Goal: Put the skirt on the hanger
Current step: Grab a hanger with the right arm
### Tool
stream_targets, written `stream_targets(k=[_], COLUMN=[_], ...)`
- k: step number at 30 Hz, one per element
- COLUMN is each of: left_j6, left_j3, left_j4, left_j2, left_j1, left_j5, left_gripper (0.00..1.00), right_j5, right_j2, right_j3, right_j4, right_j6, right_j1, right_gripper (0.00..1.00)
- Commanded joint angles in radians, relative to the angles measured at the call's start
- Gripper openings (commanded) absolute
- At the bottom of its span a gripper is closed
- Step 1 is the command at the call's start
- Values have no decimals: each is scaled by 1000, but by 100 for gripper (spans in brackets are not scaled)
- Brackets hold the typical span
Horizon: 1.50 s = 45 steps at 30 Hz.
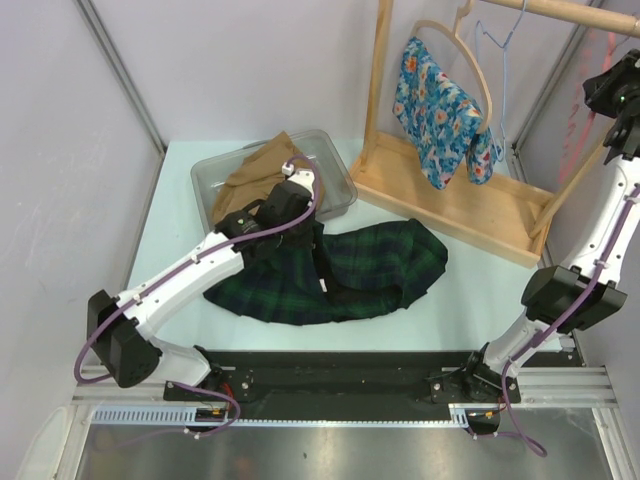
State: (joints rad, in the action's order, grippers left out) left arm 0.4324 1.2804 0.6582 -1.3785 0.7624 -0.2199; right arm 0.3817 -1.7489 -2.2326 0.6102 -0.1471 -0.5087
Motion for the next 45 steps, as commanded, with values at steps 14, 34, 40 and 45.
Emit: stream_targets(k=[14,34,40,45], left_j6=[-21,-15,-18,-18], left_j3=[48,27,-19,-64], left_j4=[-49,-19,9,29], left_j2=[-2,27,76,136], left_j1=[-15,-21,-21,-23], left_j5=[42,45,34,19], left_gripper=[0,0,0,0], right_j5=[-46,-150,-222,-230], right_j2=[106,536,743,896], right_j3=[-113,370,609,663], right_j4=[-102,111,189,226], right_j6=[-15,-5,-58,-48], right_j1=[-10,217,281,332], right_gripper=[0,0,0,0])
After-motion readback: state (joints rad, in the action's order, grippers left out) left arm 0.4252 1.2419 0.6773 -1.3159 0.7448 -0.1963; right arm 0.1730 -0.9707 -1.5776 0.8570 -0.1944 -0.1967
